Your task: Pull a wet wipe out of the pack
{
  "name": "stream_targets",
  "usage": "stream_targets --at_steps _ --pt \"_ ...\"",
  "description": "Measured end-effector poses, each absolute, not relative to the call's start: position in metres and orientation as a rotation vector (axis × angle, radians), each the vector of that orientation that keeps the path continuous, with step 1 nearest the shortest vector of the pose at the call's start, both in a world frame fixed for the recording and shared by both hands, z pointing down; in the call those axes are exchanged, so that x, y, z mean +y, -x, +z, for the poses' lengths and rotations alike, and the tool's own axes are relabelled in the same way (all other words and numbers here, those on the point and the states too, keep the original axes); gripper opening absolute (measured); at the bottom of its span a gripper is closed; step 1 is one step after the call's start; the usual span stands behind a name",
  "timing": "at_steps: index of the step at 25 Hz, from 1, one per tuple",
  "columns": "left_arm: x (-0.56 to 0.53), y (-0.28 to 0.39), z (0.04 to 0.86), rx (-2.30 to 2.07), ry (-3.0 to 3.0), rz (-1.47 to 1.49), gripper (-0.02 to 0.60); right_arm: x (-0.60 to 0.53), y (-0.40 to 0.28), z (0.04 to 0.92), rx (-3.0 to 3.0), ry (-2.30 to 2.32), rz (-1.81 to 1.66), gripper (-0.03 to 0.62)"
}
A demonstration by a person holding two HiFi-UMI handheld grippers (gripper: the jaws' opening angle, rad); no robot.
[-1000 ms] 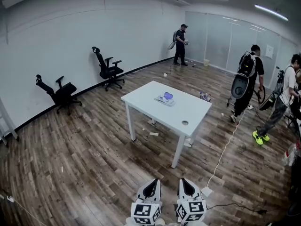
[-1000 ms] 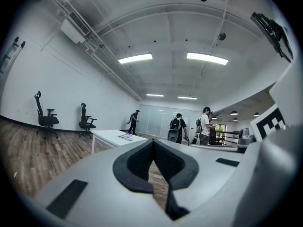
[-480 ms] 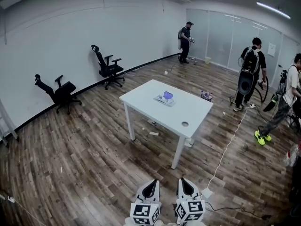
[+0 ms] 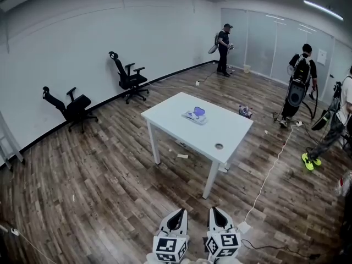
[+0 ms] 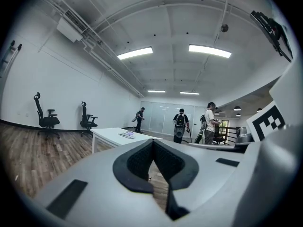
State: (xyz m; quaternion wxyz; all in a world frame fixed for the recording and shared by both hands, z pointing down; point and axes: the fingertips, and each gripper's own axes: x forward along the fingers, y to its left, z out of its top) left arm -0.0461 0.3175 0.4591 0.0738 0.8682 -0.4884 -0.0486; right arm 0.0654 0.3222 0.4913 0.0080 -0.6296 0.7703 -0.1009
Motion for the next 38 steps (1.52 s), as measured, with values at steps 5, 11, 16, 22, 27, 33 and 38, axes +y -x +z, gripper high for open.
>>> stream_targets --at_steps 5,11,16,22,27,33,38 --pt "0.306 0.039 0.458 -1.459 -2.604 -0.140 0.000 0.312 -0.070 0.487 2.415 1.959 -0.314 0.009" --pt "0.303 0.036 0.457 -1.478 -2.600 -0.150 0.000 0.312 -0.076 0.486 2.427 1.962 -0.290 0.009" --pt "0.299 0.036 0.458 -1.490 -2.598 -0.133 0.000 0.308 -0.075 0.492 2.438 1.944 -0.326 0.009" --pt "0.293 0.027 0.448 -1.480 -2.629 -0.129 0.000 0.302 -0.080 0.485 2.433 1.941 -0.315 0.009" --pt "0.289 0.021 0.451 -1.496 -2.627 -0.121 0.000 0.301 -0.085 0.489 2.439 1.941 -0.307 0.009" --pt "0.275 0.027 0.447 -1.533 -2.613 -0.168 0.000 0.293 -0.085 0.493 2.437 1.936 -0.306 0.009" --pt "0.259 0.030 0.447 -1.554 -2.604 -0.180 0.000 0.283 -0.088 0.496 2.425 1.948 -0.313 0.009"
